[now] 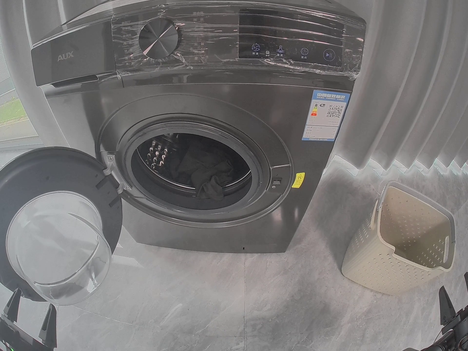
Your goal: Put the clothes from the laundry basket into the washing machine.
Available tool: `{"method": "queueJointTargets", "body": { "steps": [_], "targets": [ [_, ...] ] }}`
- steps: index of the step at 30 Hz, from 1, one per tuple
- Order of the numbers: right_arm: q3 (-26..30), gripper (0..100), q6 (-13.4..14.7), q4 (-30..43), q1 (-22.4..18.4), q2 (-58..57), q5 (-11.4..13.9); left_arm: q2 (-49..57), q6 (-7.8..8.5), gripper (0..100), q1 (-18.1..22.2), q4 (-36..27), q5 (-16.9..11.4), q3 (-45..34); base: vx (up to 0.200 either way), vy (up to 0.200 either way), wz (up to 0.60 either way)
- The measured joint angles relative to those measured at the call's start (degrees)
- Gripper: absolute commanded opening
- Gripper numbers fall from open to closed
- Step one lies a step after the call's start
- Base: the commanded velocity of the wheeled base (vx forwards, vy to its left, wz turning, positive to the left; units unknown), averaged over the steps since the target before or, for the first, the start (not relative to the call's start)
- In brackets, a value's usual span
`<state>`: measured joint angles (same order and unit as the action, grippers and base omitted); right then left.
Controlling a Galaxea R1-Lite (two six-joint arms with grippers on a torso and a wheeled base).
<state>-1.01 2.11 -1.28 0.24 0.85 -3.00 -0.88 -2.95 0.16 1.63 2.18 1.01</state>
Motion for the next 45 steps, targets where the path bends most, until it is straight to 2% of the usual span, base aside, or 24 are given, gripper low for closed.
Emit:
{"method": "queueJointTargets", "body": {
  "steps": [8, 16, 23, 31, 38, 45],
  "targets": [
    [0.0, 100, 0.0, 0.0, 0.0, 0.02, 0.0, -0.02, 0.06, 100, 0.0, 0.0, 0.06, 0.0, -0.15, 0.0, 0.0],
    [0.0, 100, 0.02, -0.02, 0.0, 0.02, 0.0, -0.02, 0.02, 100, 0.0, -0.02, -0.07, 0.0, 0.0, 0.0, 0.0],
    [0.0, 100, 0.0, -0.02, 0.0, 0.02, 0.0, -0.02, 0.17, 100, 0.0, -0.02, 0.02, 0.0, -0.2, 0.0, 0.0],
    [0.0, 100, 0.0, -0.02, 0.0, 0.05, 0.0, -0.02, 0.17, 100, 0.0, -0.02, 0.02, 0.0, 0.0, 0.0, 0.0],
    [0.0, 100, 0.02, -0.02, 0.0, 0.07, 0.02, -0.02, 0.13, 100, -0.02, -0.02, 0.0, 0.0, 0.0, 0.2, 0.0],
    [0.0, 100, 0.02, -0.02, 0.0, 0.07, 0.0, -0.02, 0.16, 100, 0.0, 0.0, 0.06, 0.0, 0.0, 0.0, 0.0]
  ]
}}
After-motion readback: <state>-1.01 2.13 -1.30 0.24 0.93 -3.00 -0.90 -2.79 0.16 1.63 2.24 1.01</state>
